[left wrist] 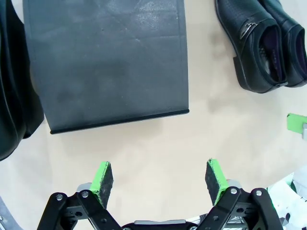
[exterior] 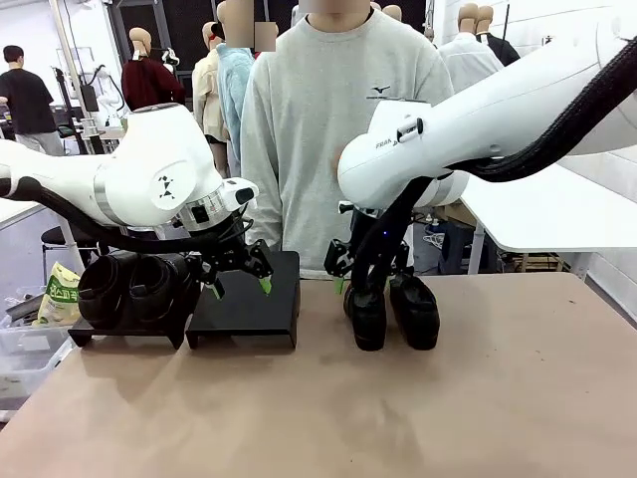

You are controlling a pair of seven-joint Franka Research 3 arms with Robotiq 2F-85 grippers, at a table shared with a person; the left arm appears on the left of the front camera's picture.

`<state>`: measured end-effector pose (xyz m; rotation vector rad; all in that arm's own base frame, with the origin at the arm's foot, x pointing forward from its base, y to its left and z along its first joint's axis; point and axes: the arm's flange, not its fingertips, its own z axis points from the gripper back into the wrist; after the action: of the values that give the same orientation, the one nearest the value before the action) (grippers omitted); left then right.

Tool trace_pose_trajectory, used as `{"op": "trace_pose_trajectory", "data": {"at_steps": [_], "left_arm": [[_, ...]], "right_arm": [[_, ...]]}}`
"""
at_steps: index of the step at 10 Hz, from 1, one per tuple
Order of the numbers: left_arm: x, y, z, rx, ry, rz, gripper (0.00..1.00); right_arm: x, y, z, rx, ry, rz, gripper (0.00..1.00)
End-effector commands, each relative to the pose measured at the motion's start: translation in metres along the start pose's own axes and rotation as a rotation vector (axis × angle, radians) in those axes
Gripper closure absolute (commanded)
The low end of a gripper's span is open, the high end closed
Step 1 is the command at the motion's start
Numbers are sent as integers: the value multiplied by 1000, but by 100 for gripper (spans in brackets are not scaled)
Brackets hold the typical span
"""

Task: Organize the shoes by placing them on the stand.
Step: Pick up one Shoe and place it in the middle of the table.

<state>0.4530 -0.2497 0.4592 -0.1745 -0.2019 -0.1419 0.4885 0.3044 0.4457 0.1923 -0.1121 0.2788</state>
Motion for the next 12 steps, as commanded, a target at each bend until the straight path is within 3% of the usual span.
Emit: {"op": "trace_pose_trajectory", "data": {"at_steps": [1,5,12], "left_arm": [[1,1,2,7,-2,4,0],[1,1,2,7,-2,4,0],[1,1,2,7,-2,4,0]], "right_arm": [[-16,-4,13,-13,-25,-2,0],[33,15,-22,-20,85,-72,0],[86,29,-67,-103,37,-195,0]]}}
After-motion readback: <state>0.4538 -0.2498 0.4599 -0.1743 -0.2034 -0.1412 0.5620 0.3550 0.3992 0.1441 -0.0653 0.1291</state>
